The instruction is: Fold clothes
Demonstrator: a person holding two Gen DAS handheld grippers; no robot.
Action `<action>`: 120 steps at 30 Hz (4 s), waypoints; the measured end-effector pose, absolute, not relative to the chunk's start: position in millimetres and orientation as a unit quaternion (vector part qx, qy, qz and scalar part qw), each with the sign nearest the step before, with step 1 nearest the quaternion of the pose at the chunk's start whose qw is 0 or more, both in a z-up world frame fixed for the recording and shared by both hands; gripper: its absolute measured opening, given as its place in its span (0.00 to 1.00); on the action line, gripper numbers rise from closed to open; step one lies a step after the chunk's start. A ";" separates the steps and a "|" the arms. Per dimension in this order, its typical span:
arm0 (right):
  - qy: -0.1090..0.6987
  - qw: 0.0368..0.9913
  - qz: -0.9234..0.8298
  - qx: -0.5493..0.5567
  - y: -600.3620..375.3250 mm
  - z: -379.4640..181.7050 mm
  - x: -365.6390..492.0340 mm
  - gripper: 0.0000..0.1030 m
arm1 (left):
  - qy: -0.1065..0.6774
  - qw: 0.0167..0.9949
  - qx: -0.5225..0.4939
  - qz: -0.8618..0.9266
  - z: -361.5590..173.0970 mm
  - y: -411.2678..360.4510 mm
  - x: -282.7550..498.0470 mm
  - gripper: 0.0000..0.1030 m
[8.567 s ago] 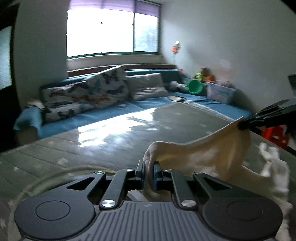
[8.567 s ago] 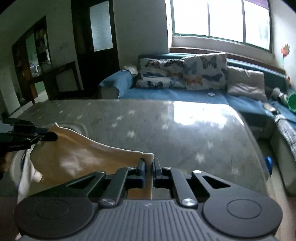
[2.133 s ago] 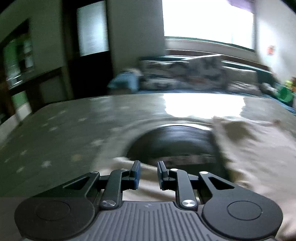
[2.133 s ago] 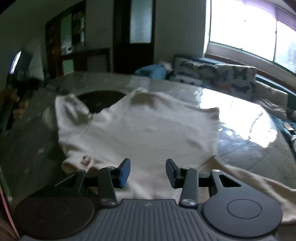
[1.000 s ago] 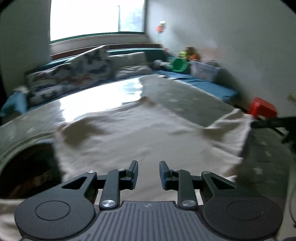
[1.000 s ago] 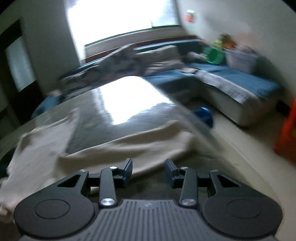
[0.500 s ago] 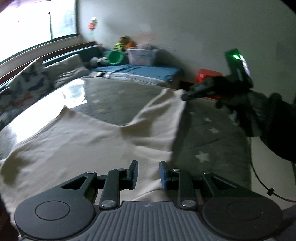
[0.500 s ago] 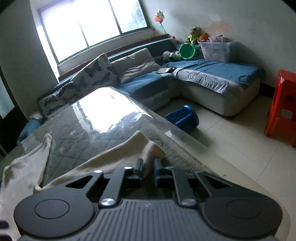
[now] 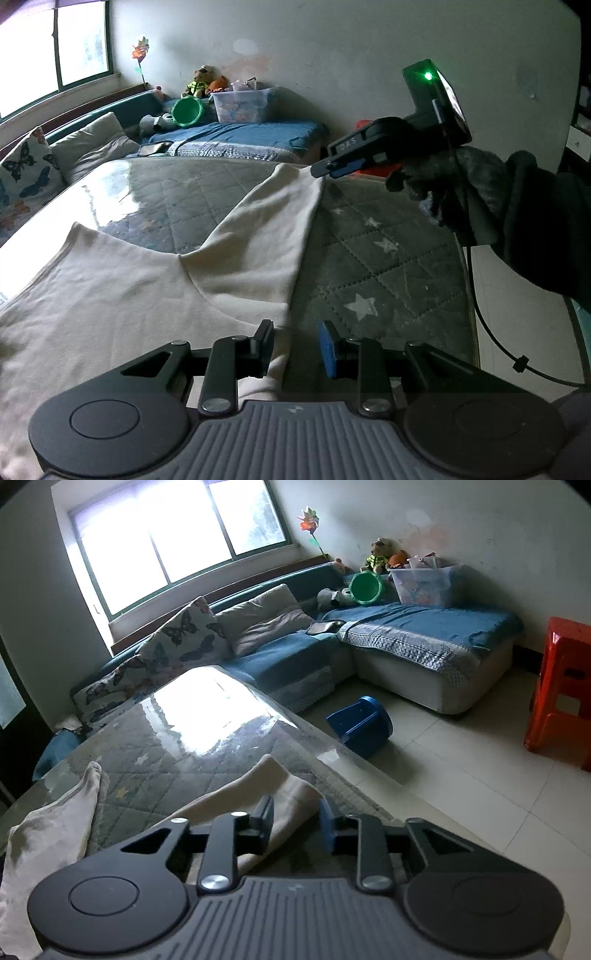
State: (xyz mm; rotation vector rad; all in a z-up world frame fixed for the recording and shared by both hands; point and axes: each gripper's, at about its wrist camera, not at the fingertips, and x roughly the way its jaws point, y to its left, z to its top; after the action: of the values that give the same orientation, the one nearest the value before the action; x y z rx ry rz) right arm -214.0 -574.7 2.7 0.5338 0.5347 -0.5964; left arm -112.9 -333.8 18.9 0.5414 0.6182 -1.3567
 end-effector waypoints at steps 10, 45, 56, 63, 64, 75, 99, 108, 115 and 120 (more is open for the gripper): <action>0.242 0.891 -0.283 0.258 -572.4 0.9 -208.5 0.04 | 0.275 0.690 0.254 -0.619 17.4 -332.8 -118.7 0.40; 0.084 0.953 -0.101 0.272 -516.3 112.8 -225.8 0.03 | 0.276 0.737 0.164 -0.595 29.3 -286.6 -83.0 0.64; 0.146 0.969 0.099 0.175 -395.4 115.7 -163.2 0.03 | 0.280 0.789 0.089 -0.540 39.4 -218.5 -55.5 0.71; 0.209 0.953 0.164 0.149 -365.3 91.3 -159.8 0.12 | 0.306 0.806 0.070 -0.502 28.2 -199.1 -41.8 0.72; 0.215 0.953 0.161 0.140 -367.0 90.4 -164.0 0.13 | 0.308 0.807 0.070 -0.498 26.7 -197.8 -40.8 0.72; 0.339 0.940 0.029 0.018 -392.4 33.3 -202.0 0.32 | 0.326 0.821 0.046 -0.466 19.8 -175.5 -24.4 0.70; 0.338 0.940 0.000 -0.048 -390.7 2.1 -192.9 0.36 | 0.296 0.847 0.031 -0.440 49.2 -184.4 -22.2 0.05; 0.320 0.945 0.012 -0.060 -377.8 0.9 -189.5 0.45 | 0.270 0.841 0.014 -0.468 95.1 -206.1 -13.7 0.05; 0.310 0.949 -0.011 -0.045 -385.5 0.1 -191.0 0.43 | 0.248 0.841 0.018 -0.481 113.4 -215.2 -16.1 0.05; 0.299 0.953 -0.013 -0.044 -376.6 -0.9 -186.0 0.43 | 0.251 0.837 0.014 -0.485 115.5 -221.1 -18.3 0.05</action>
State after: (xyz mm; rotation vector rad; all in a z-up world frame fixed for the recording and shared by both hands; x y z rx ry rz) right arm -186.0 -376.6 -0.9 -0.0890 0.6067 -0.0259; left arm -18.3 -221.1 115.5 0.0304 0.5320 -1.0273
